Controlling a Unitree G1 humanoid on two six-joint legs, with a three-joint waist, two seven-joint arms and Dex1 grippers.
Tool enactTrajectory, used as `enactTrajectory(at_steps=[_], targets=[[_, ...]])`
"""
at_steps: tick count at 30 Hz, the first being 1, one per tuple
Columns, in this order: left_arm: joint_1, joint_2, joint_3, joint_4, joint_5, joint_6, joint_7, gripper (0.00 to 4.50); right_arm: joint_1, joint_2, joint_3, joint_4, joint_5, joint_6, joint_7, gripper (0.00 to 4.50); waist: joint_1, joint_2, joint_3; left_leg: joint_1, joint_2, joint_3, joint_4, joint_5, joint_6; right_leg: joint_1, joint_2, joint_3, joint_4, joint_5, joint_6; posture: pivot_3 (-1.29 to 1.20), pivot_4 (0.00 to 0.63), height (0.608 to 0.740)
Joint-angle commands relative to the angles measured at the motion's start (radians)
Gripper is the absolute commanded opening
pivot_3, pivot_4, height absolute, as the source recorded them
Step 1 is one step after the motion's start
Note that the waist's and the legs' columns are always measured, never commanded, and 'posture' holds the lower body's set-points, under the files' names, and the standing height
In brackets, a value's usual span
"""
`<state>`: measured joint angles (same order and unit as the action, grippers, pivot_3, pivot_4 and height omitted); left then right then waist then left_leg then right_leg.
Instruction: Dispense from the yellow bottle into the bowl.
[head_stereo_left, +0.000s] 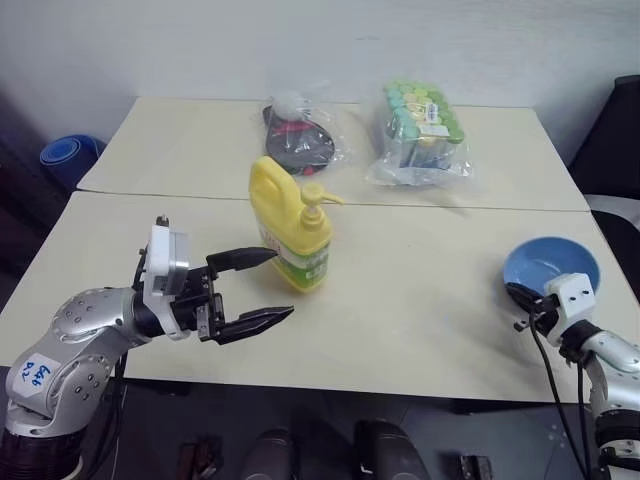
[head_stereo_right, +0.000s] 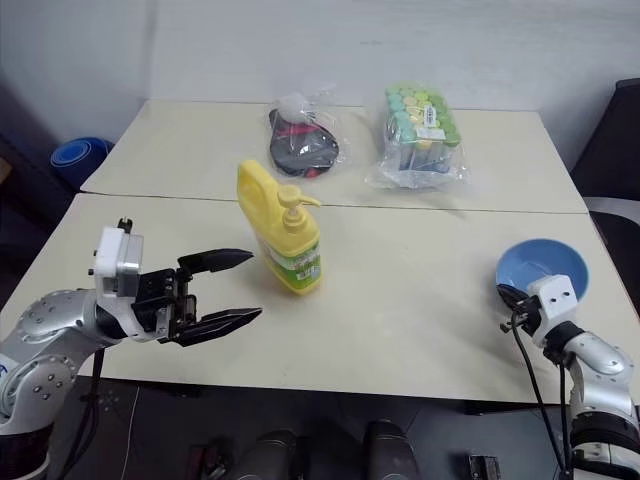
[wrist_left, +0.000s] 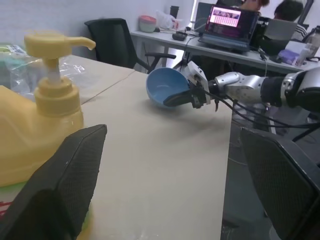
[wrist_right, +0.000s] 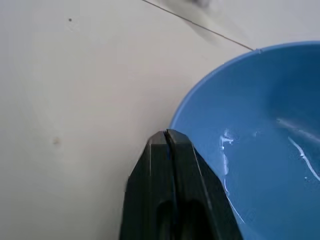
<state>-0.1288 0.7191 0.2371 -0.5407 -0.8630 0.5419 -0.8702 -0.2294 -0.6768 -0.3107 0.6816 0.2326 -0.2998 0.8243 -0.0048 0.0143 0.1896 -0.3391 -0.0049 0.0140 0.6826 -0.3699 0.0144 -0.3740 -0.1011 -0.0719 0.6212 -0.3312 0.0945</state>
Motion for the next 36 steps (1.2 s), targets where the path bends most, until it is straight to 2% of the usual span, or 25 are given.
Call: enactTrajectory(at_steps=[1, 9, 12, 15, 18, 24, 35, 36], targets=[[-0.007, 0.008, 0.026, -0.028, -0.022, -0.004, 0.005, 4.50, 0.000, -0.026, -0.011, -0.049, 0.012, 0.005, 0.001, 0.05, 0.000, 0.000, 0.000, 0.000, 0.000, 0.000, 0.000, 0.000, 0.000, 0.000, 0.000, 0.000, 0.000, 0.000, 0.000, 0.00, 0.150, 0.740], [-0.024, 0.008, 0.025, -0.018, -0.024, 0.000, 0.005, 4.50, -0.002, -0.036, -0.038, -0.138, 0.066, 0.070, 0.043, 0.05, 0.001, 0.000, 0.000, 0.000, 0.000, 0.000, 0.000, 0.000, 0.000, 0.000, 0.000, 0.000, 0.000, 0.000, 0.000, 0.00, 0.150, 0.740], [-0.023, 0.010, 0.025, -0.018, -0.022, 0.000, 0.001, 4.50, 0.013, -0.055, -0.032, -0.166, 0.057, 0.069, 0.061, 0.62, 0.001, 0.000, 0.000, 0.000, 0.000, 0.000, 0.000, 0.000, 0.000, 0.000, 0.000, 0.000, 0.000, 0.000, 0.000, 0.00, 0.150, 0.740], [-0.021, 0.014, 0.022, -0.019, -0.024, 0.002, -0.008, 4.50, 0.011, -0.053, -0.054, -0.176, 0.058, 0.065, 0.017, 1.62, 0.001, 0.000, 0.000, 0.000, 0.000, 0.000, 0.000, 0.000, 0.000, 0.000, 0.000, 0.000, 0.000, 0.000, 0.000, 0.00, 0.150, 0.740], [-0.013, 0.019, 0.002, -0.019, -0.013, 0.000, -0.031, 4.50, 0.002, -0.068, -0.057, -0.177, 0.034, 0.092, -0.041, 2.41, 0.001, 0.000, 0.000, 0.000, 0.000, 0.000, 0.000, 0.000, 0.000, 0.000, 0.000, 0.000, 0.000, 0.000, 0.000, 0.00, 0.150, 0.740], [-0.013, 0.009, -0.064, -0.003, 0.046, -0.028, -0.073, 4.50, -0.094, -0.082, 0.010, -0.054, -0.048, 0.144, -0.105, 4.40, -0.002, 0.000, 0.000, 0.000, 0.000, 0.000, 0.000, 0.000, -0.001, 0.000, 0.001, 0.000, 0.000, 0.000, 0.000, 0.00, 0.150, 0.740], [-0.029, 0.004, -0.069, 0.012, 0.061, -0.037, -0.084, 4.50, -0.222, -0.067, 0.074, 0.113, -0.134, 0.162, -0.202, 4.46, 0.000, 0.000, 0.000, -0.001, 0.000, 0.000, 0.000, 0.001, -0.001, -0.001, 0.001, 0.000, 0.000, 0.000, 0.000, 0.00, 0.150, 0.740], [-0.029, 0.004, -0.068, 0.011, 0.061, -0.037, -0.083, 4.50, -0.225, -0.066, 0.076, 0.117, -0.137, 0.157, -0.204, 4.28, 0.000, 0.000, 0.000, -0.001, 0.000, 0.000, 0.000, 0.001, -0.001, -0.001, 0.001, 0.000, 0.000, 0.000, 0.000, 0.00, 0.150, 0.740]])
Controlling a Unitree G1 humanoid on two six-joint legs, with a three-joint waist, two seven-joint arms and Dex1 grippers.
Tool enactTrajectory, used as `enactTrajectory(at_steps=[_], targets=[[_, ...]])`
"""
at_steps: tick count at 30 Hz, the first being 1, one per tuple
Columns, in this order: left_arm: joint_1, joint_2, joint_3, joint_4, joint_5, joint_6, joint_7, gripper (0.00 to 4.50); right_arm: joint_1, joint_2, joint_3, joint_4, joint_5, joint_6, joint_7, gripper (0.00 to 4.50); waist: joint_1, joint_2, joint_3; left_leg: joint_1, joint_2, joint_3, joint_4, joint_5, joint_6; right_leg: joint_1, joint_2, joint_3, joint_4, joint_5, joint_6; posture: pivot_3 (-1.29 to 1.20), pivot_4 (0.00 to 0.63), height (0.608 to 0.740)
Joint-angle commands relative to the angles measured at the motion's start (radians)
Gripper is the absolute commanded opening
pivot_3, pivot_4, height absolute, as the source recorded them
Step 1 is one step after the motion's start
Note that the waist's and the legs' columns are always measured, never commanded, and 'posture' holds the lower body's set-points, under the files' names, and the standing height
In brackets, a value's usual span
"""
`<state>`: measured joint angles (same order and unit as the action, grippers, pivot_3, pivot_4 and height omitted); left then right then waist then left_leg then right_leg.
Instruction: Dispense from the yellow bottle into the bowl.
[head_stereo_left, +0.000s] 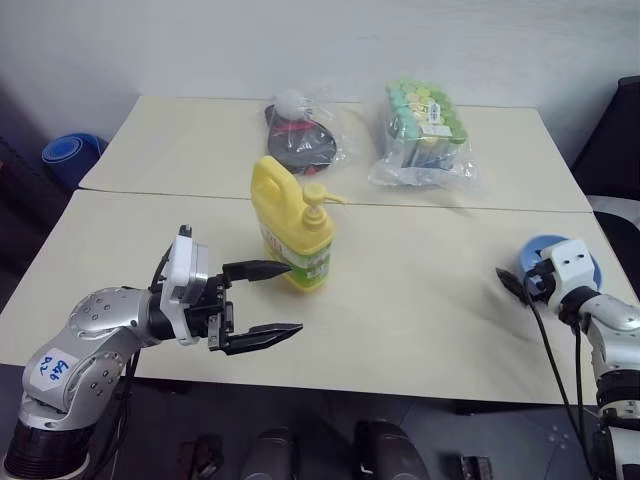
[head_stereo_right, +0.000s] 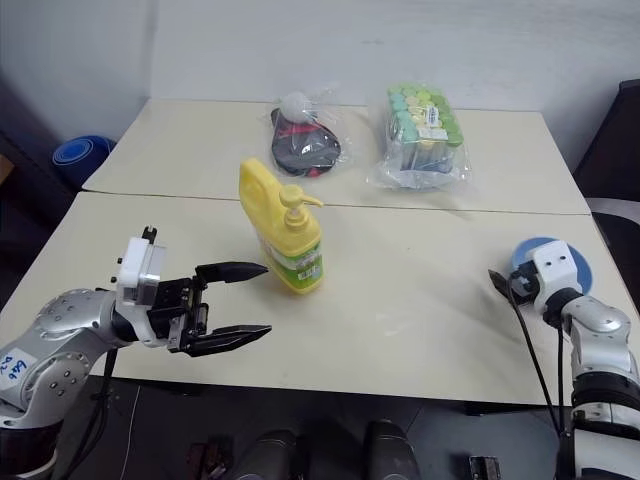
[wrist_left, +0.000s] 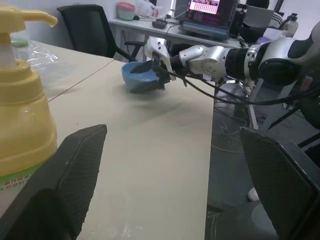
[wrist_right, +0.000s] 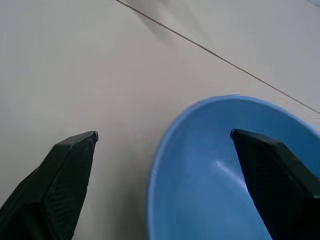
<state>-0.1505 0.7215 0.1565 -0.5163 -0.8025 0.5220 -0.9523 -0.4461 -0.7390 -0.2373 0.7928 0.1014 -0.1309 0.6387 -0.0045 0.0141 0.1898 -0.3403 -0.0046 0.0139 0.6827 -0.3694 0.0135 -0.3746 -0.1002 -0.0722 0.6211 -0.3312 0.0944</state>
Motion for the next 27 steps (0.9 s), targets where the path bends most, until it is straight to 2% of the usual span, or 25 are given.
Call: enactTrajectory(at_steps=[1, 3, 13, 18, 24, 27], targets=[[-0.007, 0.000, 0.014, -0.015, 0.001, -0.017, 0.001, 4.50, -0.007, 0.000, 0.005, 0.003, -0.007, -0.013, -0.018, 4.07, 0.000, 0.000, 0.000, 0.000, 0.000, 0.000, 0.000, 0.000, 0.000, 0.000, 0.000, 0.000, 0.000, 0.000, 0.000, 0.00, 0.150, 0.740], [-0.006, 0.000, 0.017, -0.016, 0.000, -0.018, 0.004, 4.50, -0.005, 0.004, 0.008, -0.002, -0.009, -0.010, -0.022, 3.55, 0.000, 0.000, 0.000, 0.000, 0.000, 0.000, 0.000, 0.000, 0.000, 0.000, 0.000, 0.000, 0.000, 0.000, 0.000, 0.00, 0.150, 0.740], [-0.014, 0.000, 0.029, -0.011, -0.001, -0.023, 0.017, 4.50, 0.015, -0.003, 0.006, -0.063, 0.013, 0.038, -0.023, 0.09, 0.000, 0.000, 0.000, 0.000, 0.000, 0.000, 0.000, 0.000, 0.000, 0.000, 0.000, 0.000, 0.000, 0.000, 0.000, 0.00, 0.150, 0.740], [-0.011, 0.015, 0.073, -0.026, -0.052, 0.007, 0.026, 4.50, 0.044, -0.021, -0.006, -0.195, 0.079, 0.096, 0.072, 0.03, 0.000, 0.000, 0.000, 0.000, 0.000, 0.000, 0.000, 0.000, 0.000, 0.000, 0.000, 0.000, 0.000, 0.000, 0.000, 0.00, 0.150, 0.740], [-0.068, 0.112, 0.253, -0.036, -0.386, 0.182, 0.117, 4.50, 0.159, -0.131, 0.045, -0.715, 0.269, 0.153, 0.445, 0.03, 0.002, 0.002, 0.002, -0.002, 0.001, -0.001, 0.000, 0.000, 0.000, -0.002, 0.000, 0.000, 0.000, 0.000, 0.000, 0.00, 0.150, 0.740], [-0.183, 0.152, 0.293, 0.025, -0.440, 0.196, 0.164, 4.50, 0.161, -0.214, 0.096, -0.950, 0.369, 0.292, 0.565, 0.03, 0.004, 0.001, 0.002, -0.001, 0.001, -0.003, 0.000, 0.000, -0.001, 0.000, 0.000, -0.002, -0.001, 0.000, 0.000, 0.00, 0.150, 0.740]])
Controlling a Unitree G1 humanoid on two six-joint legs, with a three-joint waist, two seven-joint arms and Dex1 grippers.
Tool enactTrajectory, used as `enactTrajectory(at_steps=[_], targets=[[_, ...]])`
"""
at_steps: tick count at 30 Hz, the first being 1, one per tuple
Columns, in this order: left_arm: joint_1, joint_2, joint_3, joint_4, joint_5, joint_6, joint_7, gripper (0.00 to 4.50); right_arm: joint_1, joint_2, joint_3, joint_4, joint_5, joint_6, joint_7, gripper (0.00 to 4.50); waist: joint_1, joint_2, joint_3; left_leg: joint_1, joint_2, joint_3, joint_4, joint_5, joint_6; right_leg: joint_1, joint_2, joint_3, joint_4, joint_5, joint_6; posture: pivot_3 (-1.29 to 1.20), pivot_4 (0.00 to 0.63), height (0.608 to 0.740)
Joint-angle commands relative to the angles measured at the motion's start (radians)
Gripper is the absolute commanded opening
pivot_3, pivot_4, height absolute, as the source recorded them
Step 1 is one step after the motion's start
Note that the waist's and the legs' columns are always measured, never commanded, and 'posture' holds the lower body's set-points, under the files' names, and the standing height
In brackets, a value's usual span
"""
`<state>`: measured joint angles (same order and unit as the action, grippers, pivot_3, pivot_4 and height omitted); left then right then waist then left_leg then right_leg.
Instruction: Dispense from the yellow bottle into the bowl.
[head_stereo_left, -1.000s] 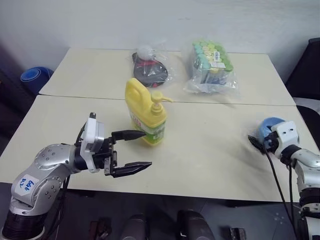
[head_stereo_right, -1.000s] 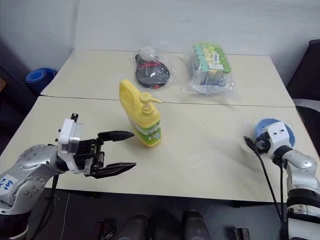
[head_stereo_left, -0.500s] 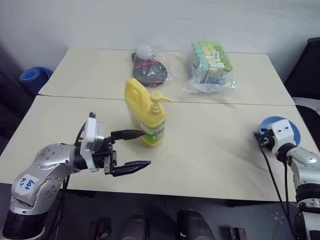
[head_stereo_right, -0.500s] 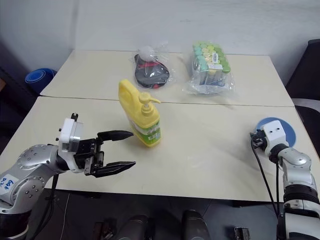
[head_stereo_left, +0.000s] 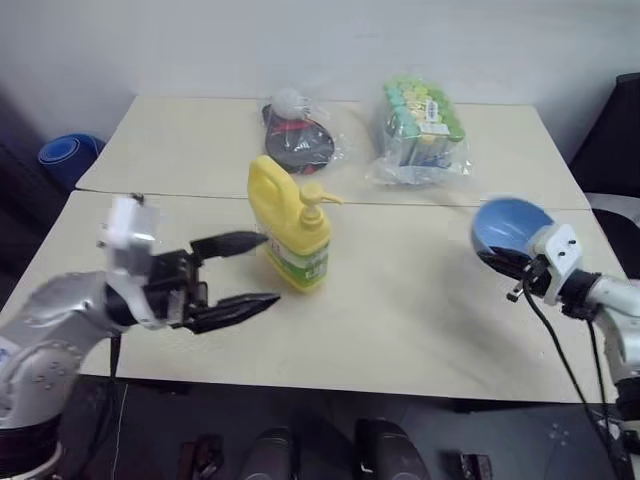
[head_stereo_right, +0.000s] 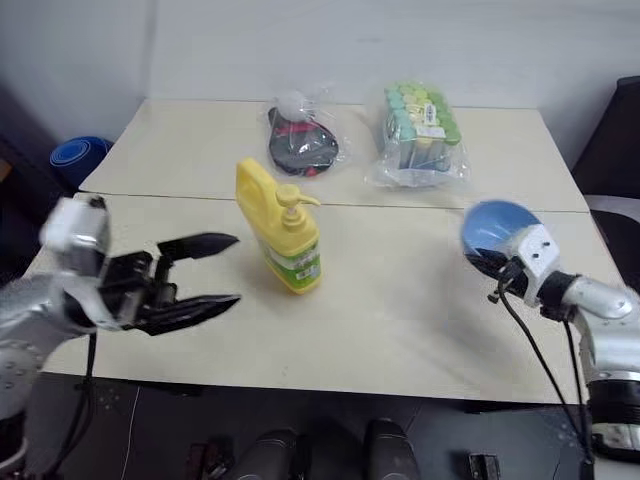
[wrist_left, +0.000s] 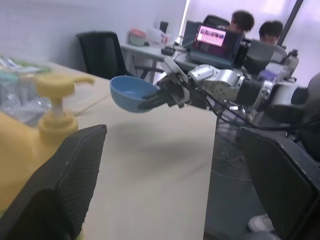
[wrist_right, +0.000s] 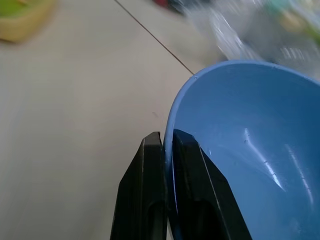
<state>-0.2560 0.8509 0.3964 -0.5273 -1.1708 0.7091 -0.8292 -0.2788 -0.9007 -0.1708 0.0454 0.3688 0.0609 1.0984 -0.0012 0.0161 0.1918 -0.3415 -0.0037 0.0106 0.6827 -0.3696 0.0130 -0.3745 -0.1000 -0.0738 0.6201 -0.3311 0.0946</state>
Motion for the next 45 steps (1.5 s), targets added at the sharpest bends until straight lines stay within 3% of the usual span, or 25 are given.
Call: enactTrajectory(at_steps=[1, 6, 14, 20, 28, 45], targets=[[-0.117, 0.027, 0.048, 0.053, -0.069, 0.007, 0.052, 4.10, -0.021, -0.066, 0.041, -0.251, 0.131, 0.148, 0.116, 0.00, 0.001, -0.002, 0.000, 0.000, 0.000, 0.000, 0.000, 0.000, 0.000, 0.000, 0.000, 0.000, 0.000, 0.000, 0.000, 0.00, 0.150, 0.740], [-0.291, 0.005, -0.095, 0.122, 0.099, -0.053, 0.027, 2.63, -0.143, -0.112, 0.118, -0.409, 0.246, 0.408, 0.136, 0.00, 0.007, -0.003, 0.001, -0.002, -0.001, -0.002, 0.000, 0.000, 0.000, 0.000, -0.001, -0.003, 0.000, 0.000, 0.000, 0.00, 0.150, 0.740], [-0.472, -0.164, -0.315, 0.272, 0.369, -0.171, 0.022, 0.24, -0.332, -0.063, 0.235, -0.446, 0.230, 0.543, 0.113, 0.00, 0.006, -0.005, 0.002, -0.013, -0.002, -0.005, 0.004, 0.000, 0.000, -0.009, 0.002, -0.007, 0.001, 0.001, 0.002, 0.00, 0.150, 0.740], [-0.549, -0.259, -0.372, 0.339, 0.464, -0.190, 0.032, 0.24, -0.402, -0.027, 0.278, -0.448, 0.201, 0.589, 0.076, 0.00, 0.005, -0.005, 0.002, -0.029, -0.002, -0.006, 0.015, 0.000, 0.000, -0.021, 0.001, -0.008, 0.008, 0.002, 0.003, 0.00, 0.150, 0.740], [-0.595, -0.302, -0.434, 0.390, 0.559, -0.117, 0.065, 0.24, -0.451, 0.017, 0.308, -0.454, 0.169, 0.629, 0.018, 0.00, 0.002, -0.005, 0.002, -0.029, -0.002, -0.006, 0.016, 0.000, 0.000, -0.020, 0.001, -0.007, 0.009, 0.002, 0.004, 0.00, 0.150, 0.740], [-0.569, -0.270, -0.560, 0.355, 0.686, 0.101, 0.120, 0.24, -0.453, 0.065, 0.297, -0.456, 0.172, 0.656, -0.018, 0.00, 0.000, -0.006, 0.000, -0.026, -0.002, -0.006, 0.016, 0.001, 0.001, -0.018, 0.001, -0.006, 0.010, 0.002, 0.004, 0.00, 0.150, 0.740]])
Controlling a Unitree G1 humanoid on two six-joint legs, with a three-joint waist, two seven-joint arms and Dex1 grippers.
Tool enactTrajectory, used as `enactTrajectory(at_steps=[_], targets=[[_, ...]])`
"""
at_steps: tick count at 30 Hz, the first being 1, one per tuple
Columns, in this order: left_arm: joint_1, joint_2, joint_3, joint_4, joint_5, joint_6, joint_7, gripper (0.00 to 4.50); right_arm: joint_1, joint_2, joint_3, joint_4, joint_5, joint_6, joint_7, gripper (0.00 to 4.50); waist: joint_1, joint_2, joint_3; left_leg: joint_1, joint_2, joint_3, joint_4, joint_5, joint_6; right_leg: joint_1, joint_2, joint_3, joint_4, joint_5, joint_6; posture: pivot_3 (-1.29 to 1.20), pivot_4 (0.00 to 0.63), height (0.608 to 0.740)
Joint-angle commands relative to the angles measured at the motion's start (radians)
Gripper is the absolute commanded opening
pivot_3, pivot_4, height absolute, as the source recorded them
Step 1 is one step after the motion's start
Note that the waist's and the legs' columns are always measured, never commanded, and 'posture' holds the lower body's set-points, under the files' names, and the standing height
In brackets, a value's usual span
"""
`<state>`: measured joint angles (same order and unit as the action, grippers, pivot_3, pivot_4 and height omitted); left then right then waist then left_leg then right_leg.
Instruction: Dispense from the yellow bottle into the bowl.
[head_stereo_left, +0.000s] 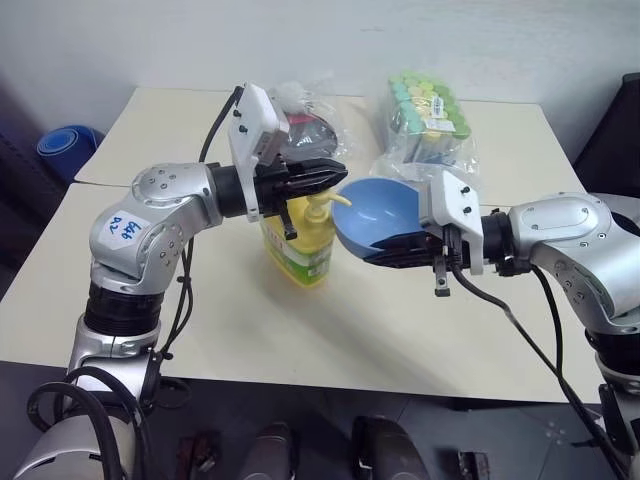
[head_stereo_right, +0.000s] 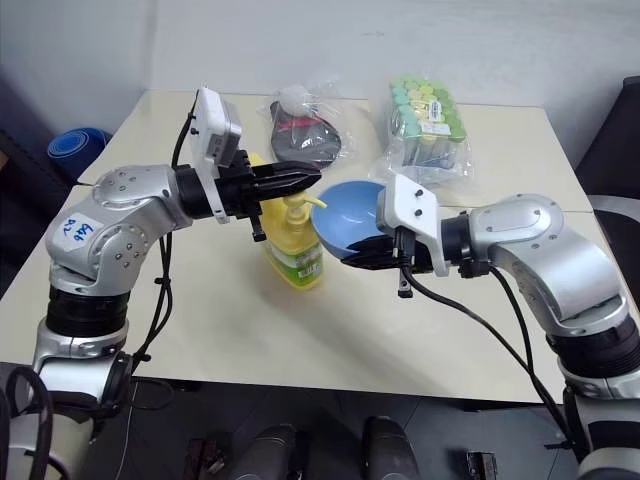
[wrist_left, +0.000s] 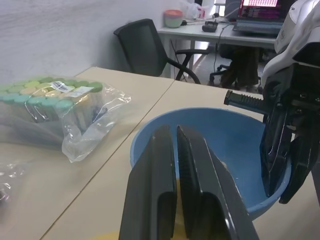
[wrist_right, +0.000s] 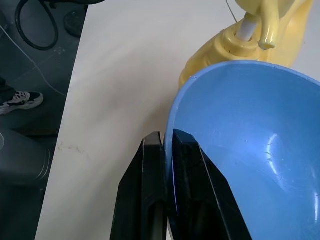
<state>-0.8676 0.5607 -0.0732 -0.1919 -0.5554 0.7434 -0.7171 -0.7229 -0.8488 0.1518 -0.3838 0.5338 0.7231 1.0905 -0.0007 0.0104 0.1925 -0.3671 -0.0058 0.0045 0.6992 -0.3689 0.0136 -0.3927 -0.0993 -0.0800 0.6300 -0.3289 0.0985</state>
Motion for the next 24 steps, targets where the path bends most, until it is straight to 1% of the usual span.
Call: enactTrajectory(at_steps=[1, 6, 8, 10, 11, 18, 22, 24], targets=[[0.048, 0.021, -0.098, 0.020, 0.075, 0.077, 0.011, 0.24, -0.007, 0.016, -0.027, -0.027, 0.008, -0.007, -0.013, 0.00, -0.001, -0.001, -0.001, 0.001, 0.000, 0.000, 0.000, 0.000, 0.000, 0.000, 0.000, 0.000, 0.000, 0.000, 0.000, 0.00, 0.150, 0.740], [0.079, 0.022, -0.123, 0.034, 0.095, 0.083, 0.013, 0.24, -0.003, 0.027, -0.031, -0.029, 0.014, -0.003, -0.023, 0.00, -0.001, -0.001, -0.003, 0.004, 0.000, 0.001, 0.000, 0.000, 0.000, 0.003, 0.000, 0.001, 0.001, 0.000, 0.000, 0.00, 0.150, 0.740], [0.104, 0.030, -0.137, 0.045, 0.114, 0.067, 0.005, 0.24, -0.003, 0.031, -0.031, -0.031, 0.014, 0.001, -0.028, 0.00, -0.002, 0.000, -0.003, 0.010, 0.000, 0.001, -0.002, 0.000, 0.000, 0.008, 0.000, 0.002, -0.001, 0.000, 0.000, 0.00, 0.150, 0.740], [0.118, 0.021, -0.129, 0.060, 0.122, 0.056, 0.010, 0.24, -0.004, 0.034, -0.031, -0.034, 0.013, 0.005, -0.034, 0.00, -0.002, -0.001, -0.005, 0.018, 0.001, 0.001, -0.005, 0.000, 0.000, 0.017, 0.000, 0.002, -0.004, 0.000, 0.000, 0.00, 0.150, 0.740], [0.120, 0.017, -0.125, 0.065, 0.124, 0.056, 0.012, 0.24, -0.005, 0.035, -0.031, -0.034, 0.014, 0.007, -0.037, 0.00, -0.002, -0.001, -0.006, 0.020, 0.001, 0.001, -0.006, 0.000, 0.000, 0.018, 0.000, 0.002, -0.004, 0.000, 0.000, 0.00, 0.150, 0.740], [0.136, -0.008, -0.112, 0.071, 0.128, 0.054, 0.028, 0.24, -0.012, 0.037, -0.030, -0.039, 0.016, 0.024, -0.049, 0.00, -0.001, -0.001, -0.008, 0.026, 0.001, 0.002, -0.008, -0.001, -0.001, 0.023, 0.000, 0.004, -0.008, 0.000, 0.000, 0.00, 0.150, 0.740], [0.137, -0.052, -0.065, 0.072, 0.097, 0.028, 0.030, 0.24, -0.012, 0.038, -0.032, -0.044, 0.020, 0.038, -0.060, 0.00, 0.000, -0.001, -0.008, 0.030, 0.001, 0.002, -0.009, -0.001, -0.001, 0.026, -0.001, 0.004, -0.009, 0.000, 0.000, 0.00, 0.150, 0.740], [0.116, -0.088, 0.003, 0.067, 0.047, 0.015, 0.031, 0.24, -0.002, 0.039, -0.038, -0.046, 0.020, 0.044, -0.073, 0.00, 0.000, -0.001, -0.008, 0.029, 0.001, 0.002, -0.009, -0.001, -0.001, 0.026, -0.001, 0.003, -0.010, 0.000, 0.000, 0.00, 0.150, 0.740]])
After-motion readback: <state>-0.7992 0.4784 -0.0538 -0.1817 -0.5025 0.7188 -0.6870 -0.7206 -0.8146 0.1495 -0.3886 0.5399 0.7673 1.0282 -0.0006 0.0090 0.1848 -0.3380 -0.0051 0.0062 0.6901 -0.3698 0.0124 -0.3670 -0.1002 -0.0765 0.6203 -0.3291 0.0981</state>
